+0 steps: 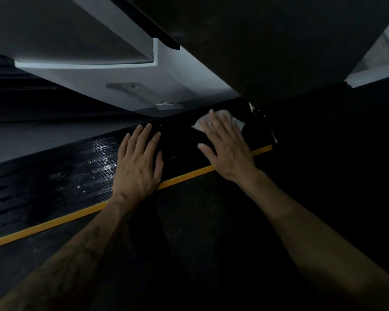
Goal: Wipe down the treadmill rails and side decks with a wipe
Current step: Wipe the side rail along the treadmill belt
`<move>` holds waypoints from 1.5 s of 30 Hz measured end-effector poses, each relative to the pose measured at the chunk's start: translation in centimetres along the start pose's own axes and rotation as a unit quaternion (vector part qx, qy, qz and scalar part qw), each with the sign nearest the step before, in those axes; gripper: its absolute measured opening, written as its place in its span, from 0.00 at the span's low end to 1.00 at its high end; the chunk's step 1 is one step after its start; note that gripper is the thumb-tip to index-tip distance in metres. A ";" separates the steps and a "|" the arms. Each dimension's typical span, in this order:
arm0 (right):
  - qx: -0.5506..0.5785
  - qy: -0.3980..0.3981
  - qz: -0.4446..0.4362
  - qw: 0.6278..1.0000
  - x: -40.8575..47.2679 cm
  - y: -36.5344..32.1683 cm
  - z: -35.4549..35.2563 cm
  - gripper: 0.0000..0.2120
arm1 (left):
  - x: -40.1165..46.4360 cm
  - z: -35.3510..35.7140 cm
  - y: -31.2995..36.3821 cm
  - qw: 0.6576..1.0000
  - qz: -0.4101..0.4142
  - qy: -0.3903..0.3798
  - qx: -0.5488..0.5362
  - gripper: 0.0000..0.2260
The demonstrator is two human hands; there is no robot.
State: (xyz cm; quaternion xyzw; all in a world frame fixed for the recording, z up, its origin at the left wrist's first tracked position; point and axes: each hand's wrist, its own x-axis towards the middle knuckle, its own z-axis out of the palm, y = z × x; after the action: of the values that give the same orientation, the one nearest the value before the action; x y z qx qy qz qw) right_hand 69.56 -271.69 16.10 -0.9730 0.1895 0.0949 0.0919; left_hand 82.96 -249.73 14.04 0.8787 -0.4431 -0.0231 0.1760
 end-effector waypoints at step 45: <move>-0.012 0.027 0.061 0.998 -2.7 0.5 1.3 0.36 | 0.1 -0.1 -0.1 1.000 -0.002 -0.025 0.011 0.25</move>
State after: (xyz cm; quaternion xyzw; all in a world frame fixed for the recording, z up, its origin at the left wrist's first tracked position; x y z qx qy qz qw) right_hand 66.69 -270.93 15.32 -0.9629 0.2494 0.0763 0.0688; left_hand 83.09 -249.67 14.15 0.8808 -0.4455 -0.0407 0.1553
